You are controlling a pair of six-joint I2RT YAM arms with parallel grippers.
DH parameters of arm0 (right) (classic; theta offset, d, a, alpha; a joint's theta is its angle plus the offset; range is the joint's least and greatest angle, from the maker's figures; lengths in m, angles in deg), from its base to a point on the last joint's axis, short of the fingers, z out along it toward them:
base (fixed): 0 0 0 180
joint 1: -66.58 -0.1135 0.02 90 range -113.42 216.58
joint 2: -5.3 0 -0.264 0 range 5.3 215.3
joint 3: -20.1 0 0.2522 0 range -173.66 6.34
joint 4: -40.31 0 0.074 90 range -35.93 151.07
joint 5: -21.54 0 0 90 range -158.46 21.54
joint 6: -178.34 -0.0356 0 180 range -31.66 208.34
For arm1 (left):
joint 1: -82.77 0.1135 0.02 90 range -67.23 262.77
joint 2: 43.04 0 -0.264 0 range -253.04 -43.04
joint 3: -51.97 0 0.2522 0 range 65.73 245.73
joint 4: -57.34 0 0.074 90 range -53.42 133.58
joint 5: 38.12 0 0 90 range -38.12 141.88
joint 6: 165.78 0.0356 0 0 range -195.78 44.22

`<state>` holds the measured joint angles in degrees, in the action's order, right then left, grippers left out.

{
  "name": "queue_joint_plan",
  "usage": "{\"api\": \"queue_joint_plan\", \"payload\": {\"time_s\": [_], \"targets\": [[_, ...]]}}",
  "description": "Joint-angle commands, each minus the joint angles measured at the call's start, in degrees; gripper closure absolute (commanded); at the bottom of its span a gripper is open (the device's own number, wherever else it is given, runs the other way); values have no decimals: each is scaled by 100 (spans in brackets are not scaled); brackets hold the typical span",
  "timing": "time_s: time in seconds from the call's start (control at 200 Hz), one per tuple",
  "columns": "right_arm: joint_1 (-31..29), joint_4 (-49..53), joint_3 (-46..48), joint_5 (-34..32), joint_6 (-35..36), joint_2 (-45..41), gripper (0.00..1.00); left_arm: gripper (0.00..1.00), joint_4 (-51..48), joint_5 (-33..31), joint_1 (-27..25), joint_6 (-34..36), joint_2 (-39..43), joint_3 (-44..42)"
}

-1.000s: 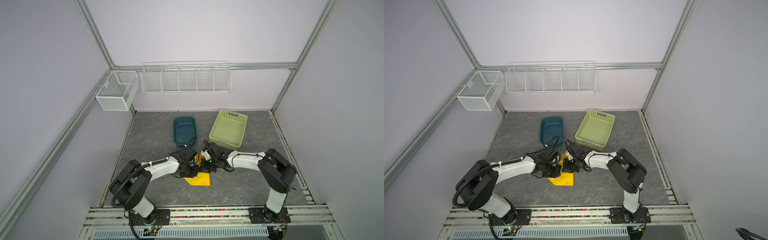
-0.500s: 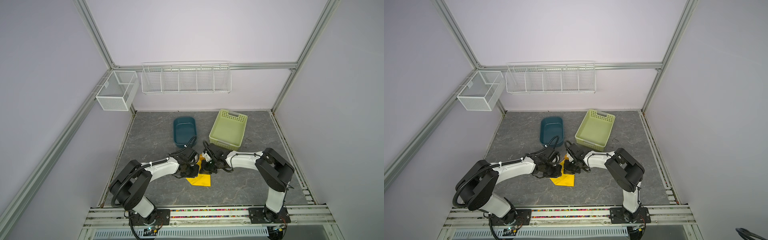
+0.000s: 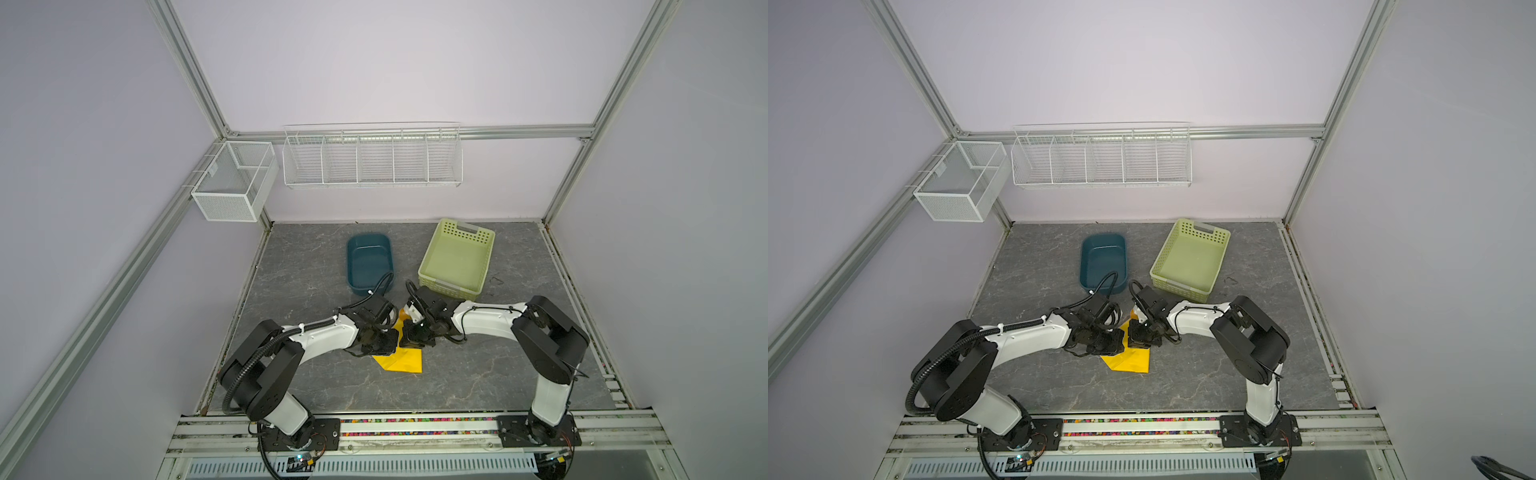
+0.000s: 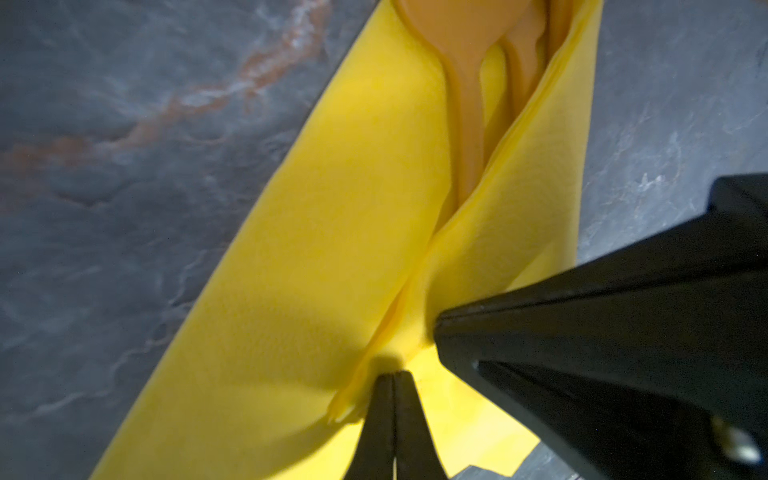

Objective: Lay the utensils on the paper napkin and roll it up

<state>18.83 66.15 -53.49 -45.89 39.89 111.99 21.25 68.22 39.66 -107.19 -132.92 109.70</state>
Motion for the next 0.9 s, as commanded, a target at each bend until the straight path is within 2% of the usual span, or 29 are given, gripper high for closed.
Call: {"api": "queue_joint_plan", "payload": {"time_s": [0.0, 0.74, 0.895], "targets": [[-33, 142, 2, 120, -41, -331, 93, 97, -180, -90, 13, -56, -128, -160], [-101, 471, 103, -171, 252, 259, 93, 97, -229, -93, 13, -81, -17, -130], [-97, 445, 112, -173, 251, 273, 93, 95, -46, 282, 6, -259, 325, -173]]}}
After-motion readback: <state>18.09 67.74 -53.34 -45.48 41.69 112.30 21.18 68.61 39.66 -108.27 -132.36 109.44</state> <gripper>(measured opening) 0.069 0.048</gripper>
